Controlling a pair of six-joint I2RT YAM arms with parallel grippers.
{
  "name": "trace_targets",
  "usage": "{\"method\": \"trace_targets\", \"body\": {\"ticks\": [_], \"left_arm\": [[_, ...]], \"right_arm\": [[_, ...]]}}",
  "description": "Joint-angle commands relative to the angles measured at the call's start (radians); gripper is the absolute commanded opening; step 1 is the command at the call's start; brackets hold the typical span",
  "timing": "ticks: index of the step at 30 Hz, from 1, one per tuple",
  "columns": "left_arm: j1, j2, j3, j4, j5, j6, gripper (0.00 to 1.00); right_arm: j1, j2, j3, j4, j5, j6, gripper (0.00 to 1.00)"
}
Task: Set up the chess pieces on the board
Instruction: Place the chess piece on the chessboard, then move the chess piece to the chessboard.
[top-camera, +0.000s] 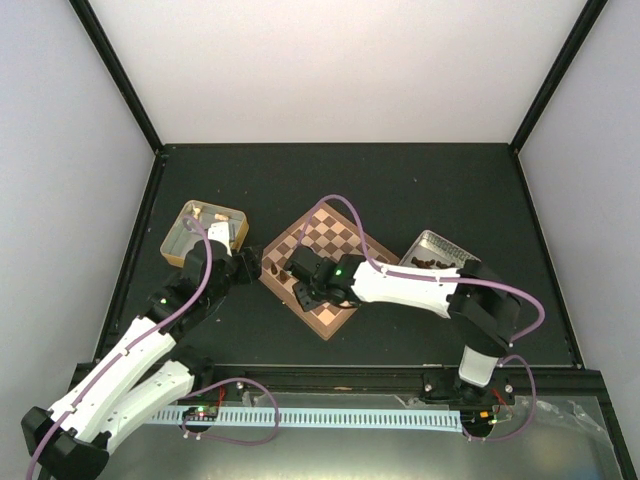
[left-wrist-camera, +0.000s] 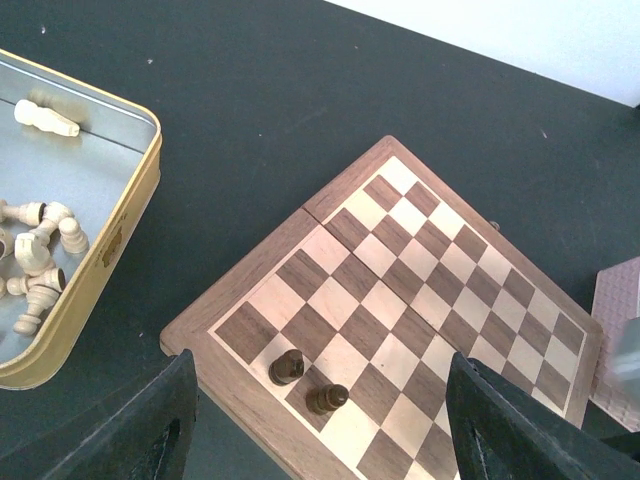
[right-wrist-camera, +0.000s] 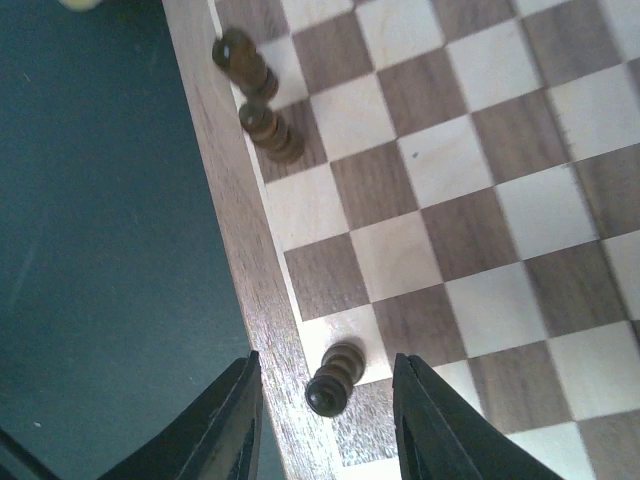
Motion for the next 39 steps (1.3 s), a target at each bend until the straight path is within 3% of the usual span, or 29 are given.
{"method": "trace_targets", "body": {"ticks": [1,9,26,39], "left_arm": [[0.004,0.006,0.044,-0.022,0.001,0.017,0.7],[0.004,0.025,0.048,-0.005,0.039,0.033,0.71],[0.004,0.046,0.039,0.005,0.051,0.017,0.71],[0.004,0.025,0.021,-0.001,0.046,0.011,0.71]], "right_arm": [[-0.041,-0.114,-0.053,0.055,0.022,0.063,0.38],[-0.111,-0.249,-0.165,0.112,0.052,0.116,0.4],[-0.105,-0.134,-0.134,0.122,-0.123,0.041,0.42],[-0.01,0.013,-0.023,0.015,-0.06,-0.025,0.43]]}}
